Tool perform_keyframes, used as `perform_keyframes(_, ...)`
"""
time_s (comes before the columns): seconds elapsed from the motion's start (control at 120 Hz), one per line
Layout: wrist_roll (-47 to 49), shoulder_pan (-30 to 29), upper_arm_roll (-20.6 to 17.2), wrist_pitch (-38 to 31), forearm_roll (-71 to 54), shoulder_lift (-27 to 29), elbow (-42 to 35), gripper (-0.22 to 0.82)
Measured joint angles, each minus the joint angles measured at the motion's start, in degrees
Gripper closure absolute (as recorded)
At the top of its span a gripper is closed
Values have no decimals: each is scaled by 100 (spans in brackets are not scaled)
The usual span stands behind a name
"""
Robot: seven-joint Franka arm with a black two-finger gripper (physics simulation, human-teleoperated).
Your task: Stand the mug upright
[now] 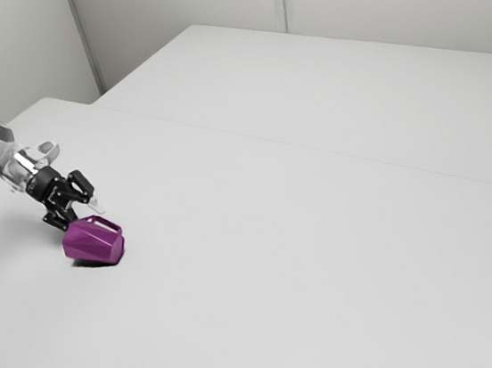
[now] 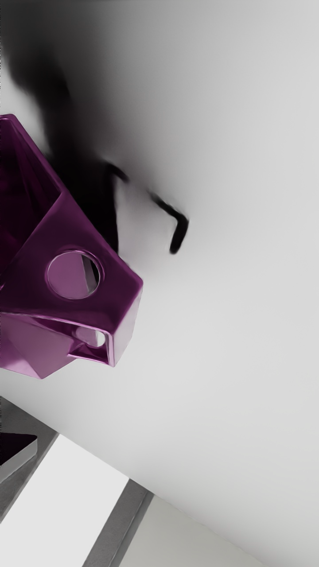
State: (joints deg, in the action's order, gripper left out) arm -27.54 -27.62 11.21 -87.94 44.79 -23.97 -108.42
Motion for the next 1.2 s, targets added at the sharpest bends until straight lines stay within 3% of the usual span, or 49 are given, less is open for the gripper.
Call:
perform_keyframes(0.142,39,10,-58,-5,-39,0,3,63)
perform_keyframes(0.333,140,16,-234,-26,-54,30,50,74)
perform_keyframes(0.508,234,121,-259,-60,-82,96,56,77)
perform_keyframes(0.808,478,1203,-280,-592,-1392,1052,6,78)
perform_keyframes(1.2,1484,1986,-906,-2118,-3239,1442,-375,79)
